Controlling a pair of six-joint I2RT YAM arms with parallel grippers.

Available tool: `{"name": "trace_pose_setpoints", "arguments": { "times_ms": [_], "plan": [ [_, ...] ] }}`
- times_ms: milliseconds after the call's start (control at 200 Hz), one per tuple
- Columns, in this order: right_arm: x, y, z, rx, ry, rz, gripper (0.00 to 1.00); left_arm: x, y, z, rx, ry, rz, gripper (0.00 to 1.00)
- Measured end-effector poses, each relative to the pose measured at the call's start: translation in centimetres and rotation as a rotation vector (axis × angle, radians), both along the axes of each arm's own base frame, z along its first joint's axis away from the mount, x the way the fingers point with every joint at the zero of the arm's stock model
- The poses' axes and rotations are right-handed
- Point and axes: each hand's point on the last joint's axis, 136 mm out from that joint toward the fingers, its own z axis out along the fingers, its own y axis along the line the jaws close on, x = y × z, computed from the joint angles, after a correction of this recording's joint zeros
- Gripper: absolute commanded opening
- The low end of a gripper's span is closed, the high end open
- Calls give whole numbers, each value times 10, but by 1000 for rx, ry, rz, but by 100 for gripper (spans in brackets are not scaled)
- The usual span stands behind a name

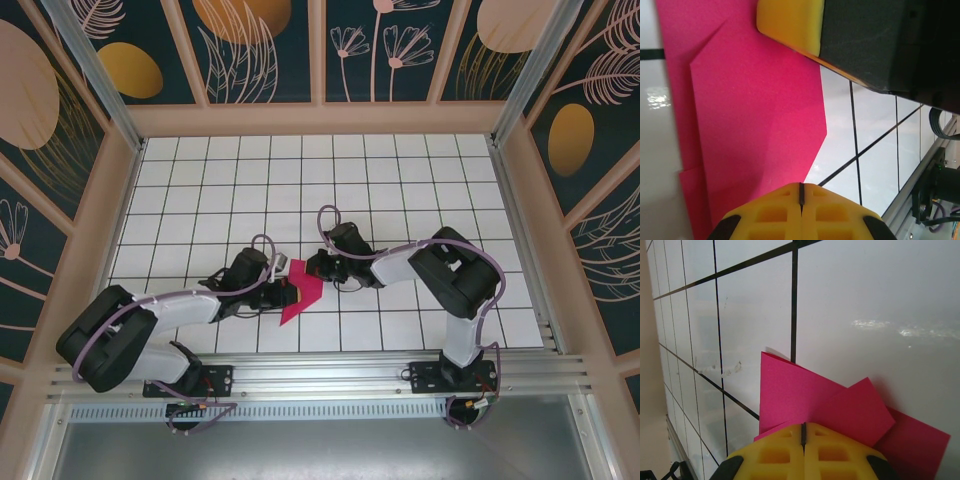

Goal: Fold a paper plane with a square sheet of paper (pick it up from the middle)
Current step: Fourth fold the wing at the center of the table.

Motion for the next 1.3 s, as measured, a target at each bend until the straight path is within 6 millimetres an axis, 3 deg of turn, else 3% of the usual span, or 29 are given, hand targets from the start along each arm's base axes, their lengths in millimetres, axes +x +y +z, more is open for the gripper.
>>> {"name": "trace_pose_setpoints", "arguments": {
  "times_ms": [230, 1301],
  "plan": [
    [1, 1, -1, -7, 5, -1, 6, -28, 13, -25, 22, 102, -23, 0],
    [4, 8, -1, -19, 0, 18, 6, -70, 45, -26, 3, 163, 30, 1]
  ]
}}
